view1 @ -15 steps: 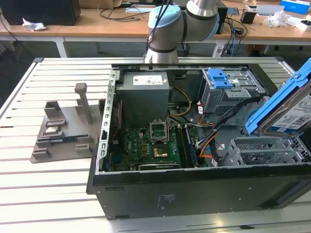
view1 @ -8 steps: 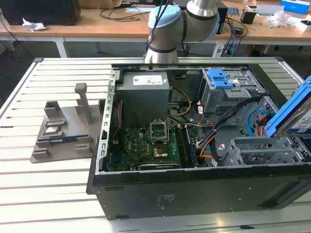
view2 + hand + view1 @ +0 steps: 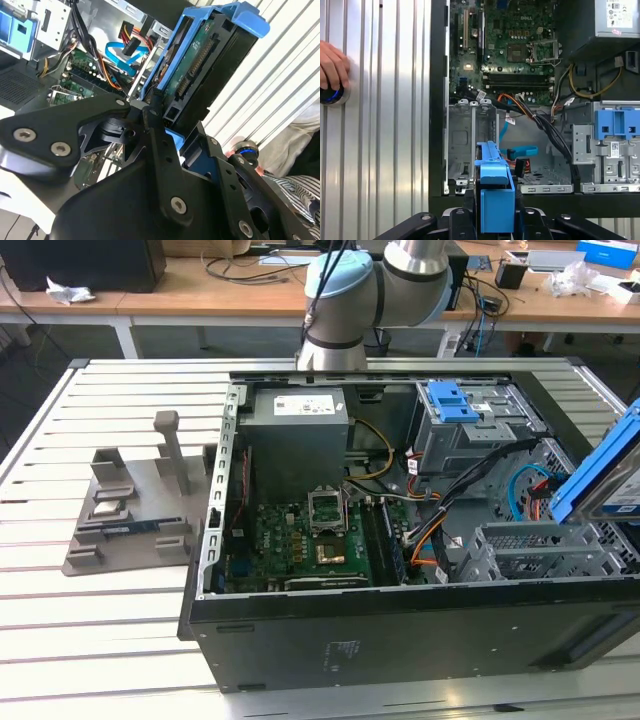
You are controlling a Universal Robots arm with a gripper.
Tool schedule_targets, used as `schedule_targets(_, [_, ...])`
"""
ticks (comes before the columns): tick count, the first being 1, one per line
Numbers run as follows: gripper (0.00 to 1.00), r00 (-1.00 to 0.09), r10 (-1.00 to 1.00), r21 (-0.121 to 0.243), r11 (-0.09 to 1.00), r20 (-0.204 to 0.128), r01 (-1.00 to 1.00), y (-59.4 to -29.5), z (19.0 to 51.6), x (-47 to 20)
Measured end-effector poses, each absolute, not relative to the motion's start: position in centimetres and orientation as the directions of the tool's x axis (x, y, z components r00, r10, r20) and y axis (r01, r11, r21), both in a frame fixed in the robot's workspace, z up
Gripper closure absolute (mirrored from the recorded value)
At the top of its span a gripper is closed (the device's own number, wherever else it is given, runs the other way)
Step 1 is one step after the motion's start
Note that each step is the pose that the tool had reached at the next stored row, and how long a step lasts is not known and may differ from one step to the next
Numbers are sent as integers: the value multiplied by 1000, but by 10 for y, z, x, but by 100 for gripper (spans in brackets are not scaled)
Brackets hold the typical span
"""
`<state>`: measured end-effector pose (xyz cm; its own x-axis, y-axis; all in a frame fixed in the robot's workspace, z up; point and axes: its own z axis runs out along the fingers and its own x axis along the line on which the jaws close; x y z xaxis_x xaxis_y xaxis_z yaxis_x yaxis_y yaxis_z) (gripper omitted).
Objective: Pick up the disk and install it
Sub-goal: 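Pick up the disk, then insert the disk into the insertion slot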
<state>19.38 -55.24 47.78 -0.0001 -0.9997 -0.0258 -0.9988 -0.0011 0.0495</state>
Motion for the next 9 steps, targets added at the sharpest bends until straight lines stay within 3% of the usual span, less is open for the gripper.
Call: schedule_targets(9, [63,0,-1000,48,-1,-26,-999,-552,477,154])
